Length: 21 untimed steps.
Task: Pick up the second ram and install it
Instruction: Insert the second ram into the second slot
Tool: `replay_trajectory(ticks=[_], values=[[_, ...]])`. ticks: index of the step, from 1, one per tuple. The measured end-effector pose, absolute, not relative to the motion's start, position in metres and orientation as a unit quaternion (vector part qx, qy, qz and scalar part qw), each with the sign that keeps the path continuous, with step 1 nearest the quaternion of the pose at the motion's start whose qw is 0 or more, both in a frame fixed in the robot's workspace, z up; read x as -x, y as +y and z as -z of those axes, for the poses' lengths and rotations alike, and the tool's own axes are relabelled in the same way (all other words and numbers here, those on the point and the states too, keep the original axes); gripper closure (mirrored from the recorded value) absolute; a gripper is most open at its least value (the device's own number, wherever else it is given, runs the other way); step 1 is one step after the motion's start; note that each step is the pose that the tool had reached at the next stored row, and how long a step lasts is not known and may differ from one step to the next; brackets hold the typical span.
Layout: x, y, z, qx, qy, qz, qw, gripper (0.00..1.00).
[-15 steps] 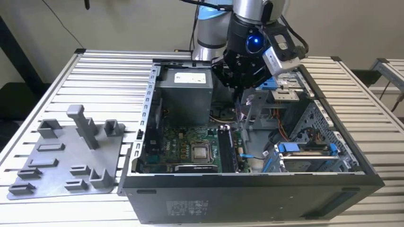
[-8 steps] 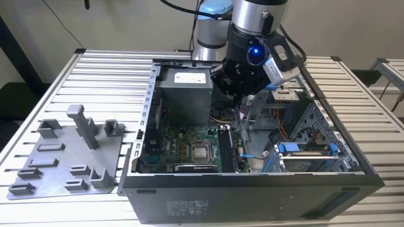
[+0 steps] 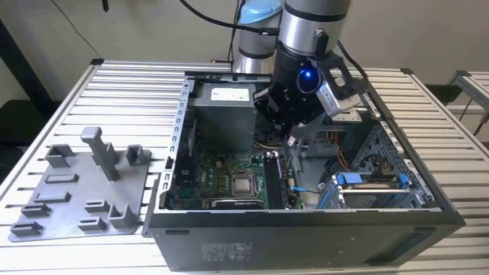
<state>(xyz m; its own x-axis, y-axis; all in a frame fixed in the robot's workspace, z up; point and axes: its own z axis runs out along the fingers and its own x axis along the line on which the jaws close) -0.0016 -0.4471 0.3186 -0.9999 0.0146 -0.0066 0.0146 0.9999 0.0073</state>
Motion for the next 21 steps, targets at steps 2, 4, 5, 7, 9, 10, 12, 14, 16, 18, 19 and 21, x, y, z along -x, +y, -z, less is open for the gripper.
replay_trajectory(ticks=[2,4,5,7,9,10,12,14,16,18,19,21], values=[[0.002,-0.448,-0.315,-0.007,1.000,-0.004,0.003,0.86],[0.003,-0.449,-0.311,-0.007,1.000,-0.004,0.003,0.86],[0.004,-0.449,-0.309,-0.007,1.000,-0.004,0.003,0.86],[0.006,-0.449,-0.306,-0.007,1.000,-0.004,0.003,0.86],[0.008,-0.449,-0.302,-0.007,1.000,-0.004,0.003,0.86],[0.008,-0.449,-0.300,-0.007,1.000,-0.004,0.003,0.86],[0.009,-0.449,-0.297,-0.007,1.000,-0.004,0.003,0.86],[0.009,-0.449,-0.293,-0.007,1.000,-0.004,0.003,0.86],[0.009,-0.449,-0.289,-0.007,1.000,-0.004,0.003,0.86],[0.010,-0.449,-0.286,-0.007,1.000,-0.004,0.003,0.86],[0.010,-0.449,-0.284,-0.007,1.000,-0.004,0.003,0.86],[0.012,-0.449,-0.280,-0.009,1.000,-0.004,0.003,0.86]])
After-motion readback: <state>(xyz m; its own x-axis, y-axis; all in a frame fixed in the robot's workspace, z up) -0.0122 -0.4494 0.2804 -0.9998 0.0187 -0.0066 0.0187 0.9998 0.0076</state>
